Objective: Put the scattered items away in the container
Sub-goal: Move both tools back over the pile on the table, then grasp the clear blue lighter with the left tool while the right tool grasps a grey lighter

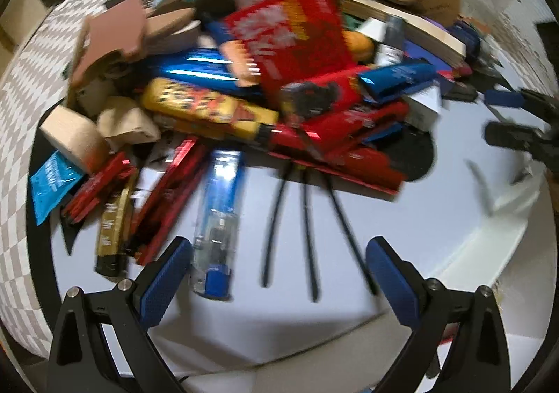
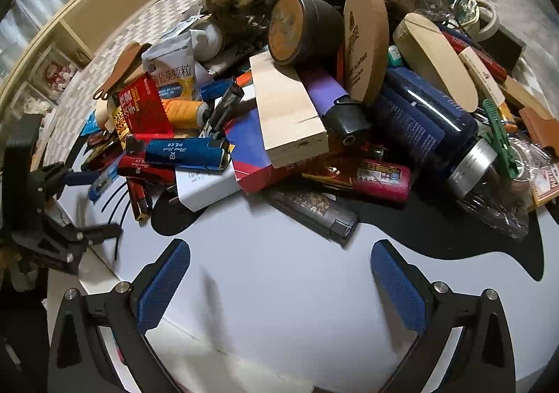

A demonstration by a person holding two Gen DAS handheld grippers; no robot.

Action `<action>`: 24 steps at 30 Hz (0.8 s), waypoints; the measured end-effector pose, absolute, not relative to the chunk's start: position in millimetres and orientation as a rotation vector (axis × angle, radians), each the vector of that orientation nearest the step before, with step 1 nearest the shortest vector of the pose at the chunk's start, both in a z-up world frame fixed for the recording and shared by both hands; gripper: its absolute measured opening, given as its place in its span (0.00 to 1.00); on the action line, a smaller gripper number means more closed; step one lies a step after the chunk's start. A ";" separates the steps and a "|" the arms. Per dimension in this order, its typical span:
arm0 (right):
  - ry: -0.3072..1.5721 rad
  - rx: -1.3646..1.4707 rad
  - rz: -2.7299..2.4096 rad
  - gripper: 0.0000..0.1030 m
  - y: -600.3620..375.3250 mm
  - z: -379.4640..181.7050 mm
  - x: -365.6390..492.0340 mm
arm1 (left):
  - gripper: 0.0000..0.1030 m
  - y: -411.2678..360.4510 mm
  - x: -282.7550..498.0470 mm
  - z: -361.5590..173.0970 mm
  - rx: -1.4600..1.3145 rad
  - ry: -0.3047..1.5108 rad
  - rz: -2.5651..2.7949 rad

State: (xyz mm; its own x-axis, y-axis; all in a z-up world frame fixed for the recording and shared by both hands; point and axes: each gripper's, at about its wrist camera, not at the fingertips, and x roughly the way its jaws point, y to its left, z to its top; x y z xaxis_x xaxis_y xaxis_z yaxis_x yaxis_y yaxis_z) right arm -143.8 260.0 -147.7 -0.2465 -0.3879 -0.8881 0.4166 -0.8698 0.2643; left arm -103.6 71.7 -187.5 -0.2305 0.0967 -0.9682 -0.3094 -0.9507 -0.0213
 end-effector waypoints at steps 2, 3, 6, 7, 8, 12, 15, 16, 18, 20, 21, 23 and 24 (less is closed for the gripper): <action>0.034 1.509 -2.141 1.00 255.9 -148.6 -143.9 | 0.98 79.0 -99.4 -185.4 -1.744 0.254 2.237; 0.040 1.500 -2.143 1.00 253.6 -148.2 -144.9 | 0.97 82.6 -97.2 -184.1 -1.735 0.252 2.226; 0.053 1.476 -2.143 1.00 249.6 -146.5 -145.8 | 0.96 85.4 -96.2 -181.6 -1.735 0.203 2.190; 0.053 1.472 -2.140 1.00 249.2 -146.5 -146.4 | 0.96 85.4 -96.1 -181.1 -1.733 0.200 2.187; 0.051 1.465 -2.134 1.00 248.7 -146.5 -147.5 | 0.96 85.4 -96.0 -180.6 -1.732 0.197 2.184; 0.049 1.452 -2.104 1.00 245.1 -149.0 -153.3 | 0.96 83.3 -96.8 -178.7 -1.734 0.197 2.190; 0.044 1.454 -2.084 1.00 242.2 -150.2 -154.3 | 0.96 79.3 -98.9 -176.5 -1.740 0.172 2.194; 0.052 1.455 -2.078 1.00 240.5 -149.6 -153.3 | 0.96 77.5 -100.0 -175.7 -1.744 0.159 2.197; 0.069 1.457 -2.065 1.00 236.9 -148.3 -151.3 | 0.96 73.7 -102.3 -173.9 -1.751 0.134 2.204; 0.085 1.459 -2.053 1.00 233.3 -147.1 -149.3 | 0.96 68.2 -103.1 -172.7 -1.757 0.121 2.215; 0.094 1.460 -2.046 1.00 231.5 -146.4 -148.3 | 0.96 64.9 -103.1 -172.3 -1.760 0.115 2.220; 0.110 1.462 -2.034 1.00 227.9 -145.2 -146.3 | 0.96 59.0 -103.2 -171.2 -1.766 0.104 2.230; 0.118 1.463 -2.027 1.00 226.1 -144.6 -145.3 | 0.96 57.9 -103.6 -170.5 -1.768 0.104 2.235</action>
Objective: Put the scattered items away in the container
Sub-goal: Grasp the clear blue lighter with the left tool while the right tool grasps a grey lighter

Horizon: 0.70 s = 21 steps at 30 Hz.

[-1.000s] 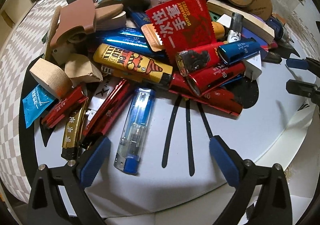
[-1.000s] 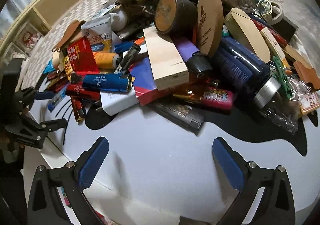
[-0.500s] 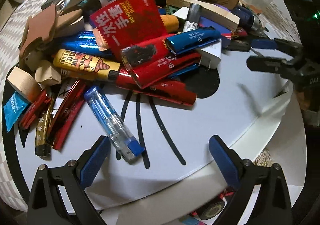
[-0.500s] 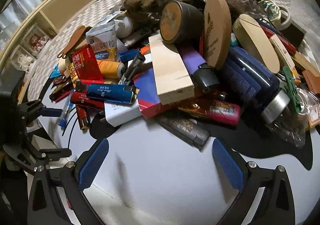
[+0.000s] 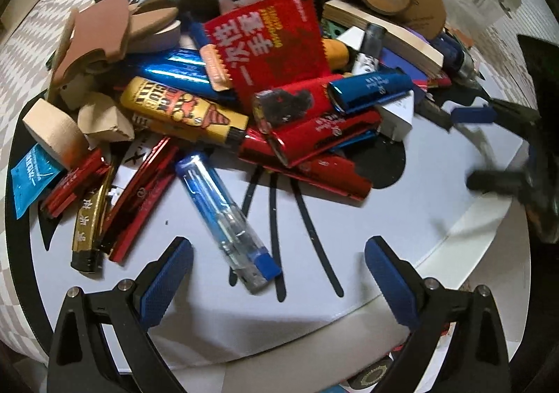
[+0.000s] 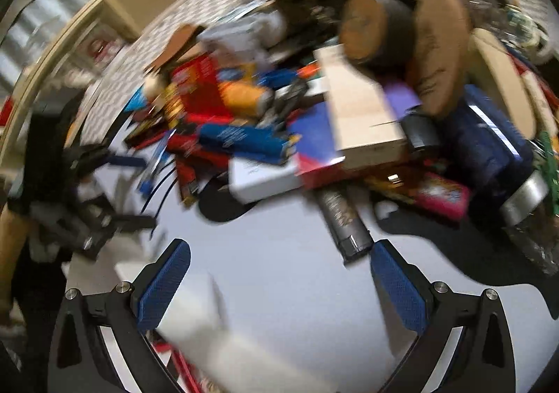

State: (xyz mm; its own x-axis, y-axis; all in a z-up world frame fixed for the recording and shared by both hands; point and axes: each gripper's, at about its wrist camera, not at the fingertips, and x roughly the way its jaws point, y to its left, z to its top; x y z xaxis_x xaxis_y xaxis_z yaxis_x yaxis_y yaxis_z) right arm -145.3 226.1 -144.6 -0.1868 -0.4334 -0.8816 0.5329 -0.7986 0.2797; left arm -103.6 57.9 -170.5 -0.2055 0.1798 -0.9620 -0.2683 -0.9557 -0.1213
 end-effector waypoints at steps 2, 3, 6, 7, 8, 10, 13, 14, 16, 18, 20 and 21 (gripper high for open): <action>0.134 1.464 -2.014 1.00 222.5 -143.3 -143.3 | 0.96 55.8 -104.4 -169.1 -1.772 0.105 2.246; 0.143 1.465 -2.008 1.00 220.7 -142.7 -142.3 | 0.96 54.6 -104.8 -168.6 -1.776 0.108 2.254; 0.167 1.467 -1.988 0.98 215.3 -140.8 -139.3 | 0.86 51.8 -106.1 -167.1 -1.784 0.130 2.277; 0.176 1.474 -1.989 0.94 214.7 -140.6 -139.8 | 0.82 50.7 -106.8 -165.9 -1.783 0.138 2.285; 0.186 1.488 -1.997 0.83 215.3 -141.1 -142.2 | 0.80 49.7 -107.6 -164.9 -1.782 0.142 2.292; 0.215 1.512 -2.014 0.69 215.8 -143.7 -145.5 | 0.78 47.7 -108.8 -163.3 -1.784 0.136 2.297; 0.268 1.537 -2.024 0.66 215.0 -150.9 -150.4 | 0.75 46.6 -110.0 -161.2 -1.784 0.154 2.311; 0.290 1.535 -2.029 0.63 213.2 -152.3 -151.1 | 0.72 46.2 -110.4 -160.4 -1.782 0.160 2.316; 0.323 1.525 -2.036 0.63 210.1 -152.2 -151.9 | 0.69 44.8 -110.9 -158.2 -1.777 0.167 2.324; 0.351 1.517 -2.042 0.58 206.9 -152.7 -152.5 | 0.63 42.8 -111.4 -155.6 -1.767 0.169 2.330; 0.363 1.510 -2.046 0.55 205.8 -152.5 -151.8 | 0.58 40.2 -111.5 -153.1 -1.760 0.167 2.331; 0.365 1.506 -2.048 0.47 205.6 -152.3 -151.3 | 0.57 38.9 -111.1 -152.0 -1.757 0.168 2.332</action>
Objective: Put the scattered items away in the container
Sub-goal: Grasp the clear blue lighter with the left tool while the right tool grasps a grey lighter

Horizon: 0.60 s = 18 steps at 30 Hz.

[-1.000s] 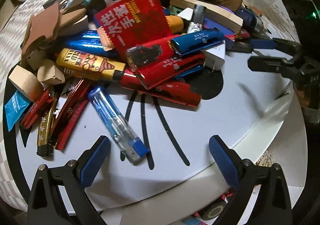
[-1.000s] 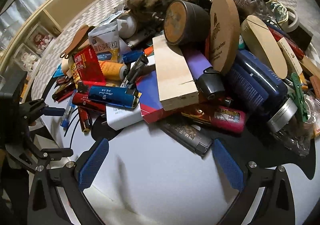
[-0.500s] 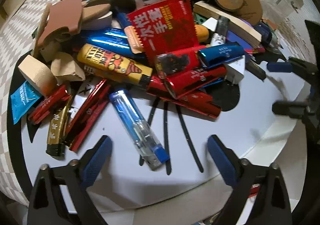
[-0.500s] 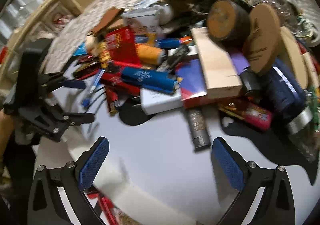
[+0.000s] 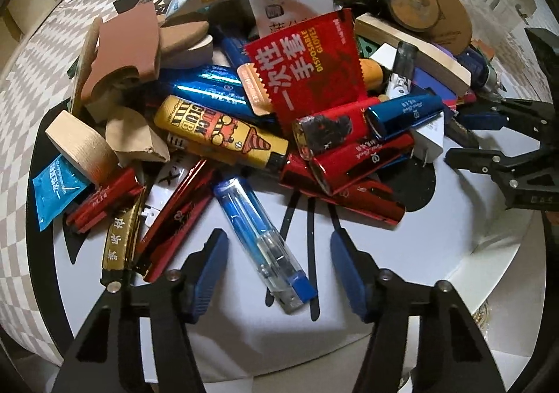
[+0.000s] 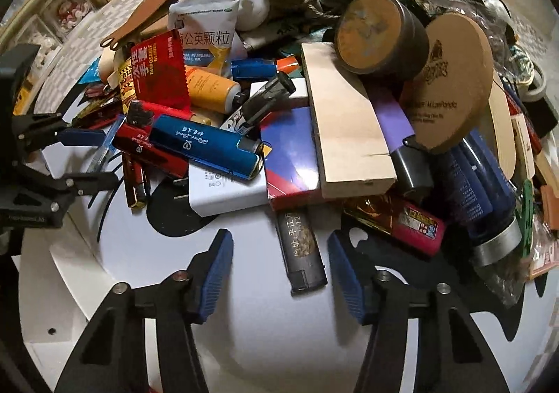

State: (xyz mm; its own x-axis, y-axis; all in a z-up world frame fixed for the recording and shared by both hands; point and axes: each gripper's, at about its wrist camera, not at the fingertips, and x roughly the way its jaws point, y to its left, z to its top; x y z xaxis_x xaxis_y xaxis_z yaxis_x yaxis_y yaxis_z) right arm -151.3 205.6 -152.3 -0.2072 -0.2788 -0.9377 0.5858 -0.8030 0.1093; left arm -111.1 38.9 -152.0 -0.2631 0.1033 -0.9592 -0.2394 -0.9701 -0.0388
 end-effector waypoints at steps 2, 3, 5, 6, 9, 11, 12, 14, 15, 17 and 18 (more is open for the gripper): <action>0.361 1.509 -2.059 0.40 207.2 -151.2 -150.8 | 0.48 36.1 -110.4 -149.7 -1.752 0.168 2.334; 0.357 1.514 -2.066 0.35 208.5 -150.8 -150.5 | 0.44 34.5 -109.7 -148.2 -1.748 0.168 2.334; 0.347 1.527 -2.077 0.31 211.8 -150.2 -149.2 | 0.31 30.8 -108.5 -145.6 -1.748 0.166 2.333; 0.339 1.531 -2.081 0.30 213.5 -149.7 -148.0 | 0.30 28.7 -107.9 -144.4 -1.749 0.164 2.332; 0.342 1.533 -2.086 0.29 216.7 -149.2 -142.6 | 0.27 23.4 -105.0 -141.6 -1.750 0.164 2.333; 0.349 1.530 -2.088 0.29 218.6 -149.2 -138.1 | 0.24 20.6 -102.7 -139.6 -1.749 0.168 2.333; 0.350 1.529 -2.090 0.29 219.6 -149.2 -136.3 | 0.24 18.9 -101.3 -138.3 -1.748 0.170 2.332; 0.352 1.528 -2.092 0.29 221.7 -149.2 -132.8 | 0.22 15.9 -98.9 -136.3 -1.747 0.171 2.330; 0.348 1.528 -2.091 0.29 223.1 -148.9 -131.4 | 0.22 13.9 -97.4 -135.1 -1.746 0.171 2.329; 0.336 1.531 -2.089 0.27 226.3 -148.3 -130.0 | 0.22 11.1 -95.3 -133.1 -1.744 0.173 2.327; 0.334 1.531 -2.089 0.24 227.3 -148.2 -130.2 | 0.22 9.5 -94.2 -132.0 -1.743 0.174 2.327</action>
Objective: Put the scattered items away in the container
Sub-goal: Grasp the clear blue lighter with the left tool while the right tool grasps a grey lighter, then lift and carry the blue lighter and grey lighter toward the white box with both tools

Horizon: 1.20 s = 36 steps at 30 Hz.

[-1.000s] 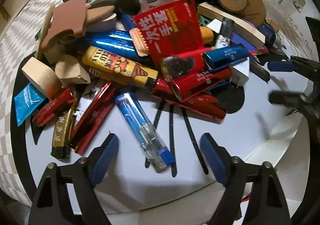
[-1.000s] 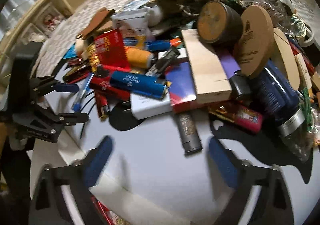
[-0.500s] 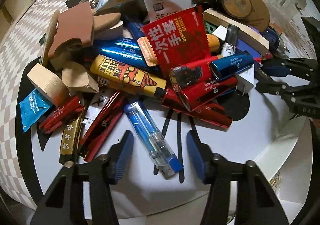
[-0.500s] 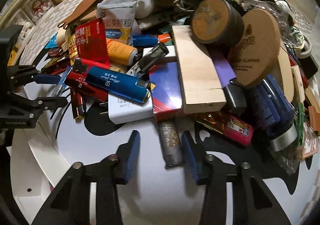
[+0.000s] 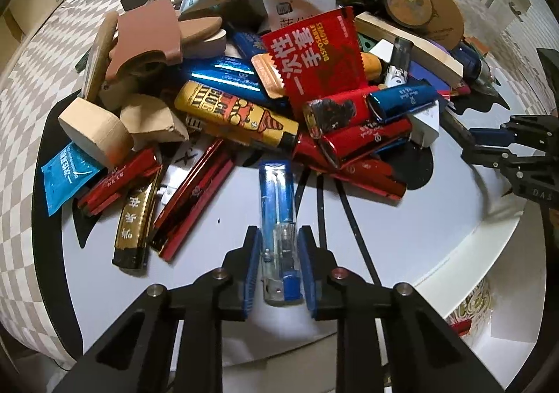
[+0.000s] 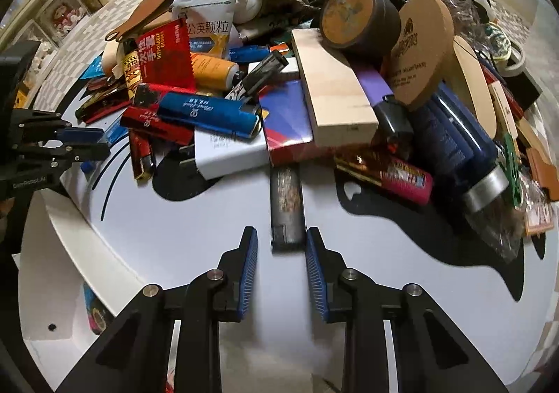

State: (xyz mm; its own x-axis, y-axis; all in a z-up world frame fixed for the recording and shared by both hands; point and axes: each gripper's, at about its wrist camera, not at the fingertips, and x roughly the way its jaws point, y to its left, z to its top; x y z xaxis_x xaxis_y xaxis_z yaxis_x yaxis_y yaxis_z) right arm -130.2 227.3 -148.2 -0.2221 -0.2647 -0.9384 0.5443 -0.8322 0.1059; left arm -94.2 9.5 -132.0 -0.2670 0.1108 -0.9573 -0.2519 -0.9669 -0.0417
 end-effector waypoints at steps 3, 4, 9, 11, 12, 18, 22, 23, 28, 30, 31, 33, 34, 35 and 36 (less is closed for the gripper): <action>0.328 1.532 -2.088 0.24 230.4 -148.0 -130.7 | 0.22 4.9 -91.7 -129.4 -1.740 0.175 2.327; 0.326 1.532 -2.088 0.24 231.4 -147.9 -130.9 | 0.22 3.5 -91.2 -128.7 -1.739 0.176 2.327; 0.338 1.530 -2.090 0.24 225.6 -148.7 -139.3 | 0.22 -0.1 -90.9 -125.6 -1.739 0.199 2.331; 0.339 1.531 -2.093 0.24 220.0 -149.9 -142.8 | 0.22 -1.6 -91.6 -124.3 -1.738 0.205 2.331; 0.339 1.531 -2.095 0.24 216.9 -150.8 -144.9 | 0.22 -2.6 -92.1 -123.8 -1.739 0.208 2.329; 0.355 1.520 -2.108 0.23 208.5 -153.6 -150.0 | 0.22 -8.8 -92.2 -118.7 -1.736 0.226 2.327; 0.342 1.521 -2.106 0.21 214.3 -151.6 -143.0 | 0.22 -14.8 -90.8 -114.3 -1.731 0.229 2.328; 0.335 1.522 -2.105 0.21 216.6 -151.2 -141.0 | 0.22 -16.4 -90.4 -113.2 -1.730 0.230 2.328; 0.295 1.535 -2.131 0.20 230.0 -148.2 -132.8 | 0.22 -23.7 -88.2 -107.9 -1.727 0.236 2.328; 0.274 1.545 -2.146 0.20 236.7 -146.5 -130.7 | 0.21 -26.7 -87.0 -105.6 -1.727 0.241 2.329; 0.265 1.549 -2.152 0.20 240.7 -145.6 -130.8 | 0.21 -28.4 -86.3 -104.5 -1.726 0.244 2.329; 0.245 1.561 -2.156 0.20 247.3 -145.0 -131.4 | 0.21 -32.2 -85.4 -102.2 -1.726 0.241 2.329; 0.233 1.568 -2.157 0.20 250.3 -144.8 -131.2 | 0.21 -34.4 -85.4 -100.8 -1.728 0.236 2.328; 0.219 1.576 -2.158 0.20 253.2 -144.5 -131.3 | 0.21 -36.5 -85.3 -99.4 -1.731 0.230 2.326; 0.201 1.585 -2.157 0.20 255.9 -144.2 -131.8 | 0.21 -38.4 -85.1 -98.1 -1.733 0.227 2.324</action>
State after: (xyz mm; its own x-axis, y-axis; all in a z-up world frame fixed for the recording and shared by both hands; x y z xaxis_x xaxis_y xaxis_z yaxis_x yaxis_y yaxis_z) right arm -131.8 255.9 -144.2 -0.2357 -0.2706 -0.9334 0.4384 -0.8868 0.1464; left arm -85.1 -38.4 -98.1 -0.2723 0.0934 -0.9577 -0.2766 -0.9609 -0.0151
